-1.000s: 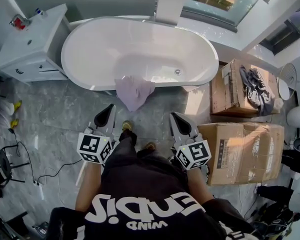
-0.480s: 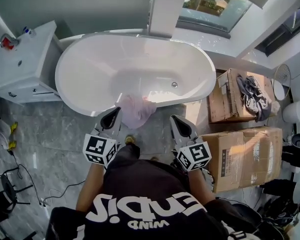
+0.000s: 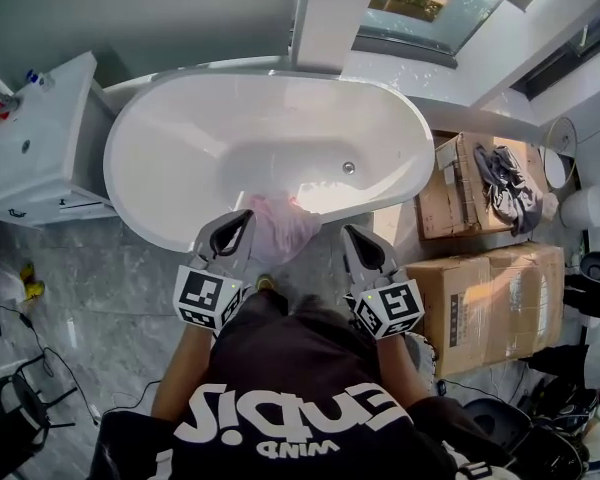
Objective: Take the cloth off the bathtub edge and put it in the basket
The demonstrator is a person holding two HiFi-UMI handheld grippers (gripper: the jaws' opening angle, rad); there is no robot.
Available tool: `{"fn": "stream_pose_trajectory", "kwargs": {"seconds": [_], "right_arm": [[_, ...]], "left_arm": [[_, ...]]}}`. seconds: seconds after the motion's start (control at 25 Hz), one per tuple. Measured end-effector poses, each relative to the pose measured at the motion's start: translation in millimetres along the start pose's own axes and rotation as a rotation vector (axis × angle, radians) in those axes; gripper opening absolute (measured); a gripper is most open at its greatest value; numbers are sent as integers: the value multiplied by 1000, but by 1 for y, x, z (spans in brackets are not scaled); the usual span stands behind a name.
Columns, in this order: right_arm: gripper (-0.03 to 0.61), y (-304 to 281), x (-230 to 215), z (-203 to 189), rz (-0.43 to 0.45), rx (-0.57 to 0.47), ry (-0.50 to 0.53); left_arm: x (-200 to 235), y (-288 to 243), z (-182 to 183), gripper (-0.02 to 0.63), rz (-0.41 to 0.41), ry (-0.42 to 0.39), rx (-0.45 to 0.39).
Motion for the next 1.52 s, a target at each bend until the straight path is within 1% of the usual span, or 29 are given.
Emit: {"fn": "stream_pose_trajectory", "kwargs": {"seconds": [0.12, 0.24, 0.36, 0.52, 0.84, 1.0, 1.2, 1.52], "right_arm": [[9, -6, -4, 5, -3, -8, -2], [9, -10, -13, 5, 4, -19, -3], [9, -15, -23, 4, 18, -24, -8], [9, -24, -33, 3, 41, -29, -6], [9, -38, -49, -13, 83, 18, -47], [9, -45, -49, -27, 110, 46, -60], [9, -52, -43, -40, 137, 79, -59], [9, -66, -35, -75, 149, 147, -66]], "left_arm": [[6, -5, 4, -3, 4, 11, -2], [7, -10, 5, -3, 28, 13, -2], [4, -17, 4, -3, 54, 20, 2], [4, -24, 3, -3, 69, 20, 10], [6, -37, 1, -3, 93, 18, 53], [4, -46, -12, -3, 94, 30, 71], [6, -54, -35, -3, 77, 39, 125], [15, -68, -78, -3, 60, 66, 187]]}}
Point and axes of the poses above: the fingertips, and each gripper's own axes: y backward along the fingers, x to its left, z out of its top, the point moved 10 cm from there along y, backward along the fingers, and after that the axes turned 8 degrees about y, right-handed, at the moved point
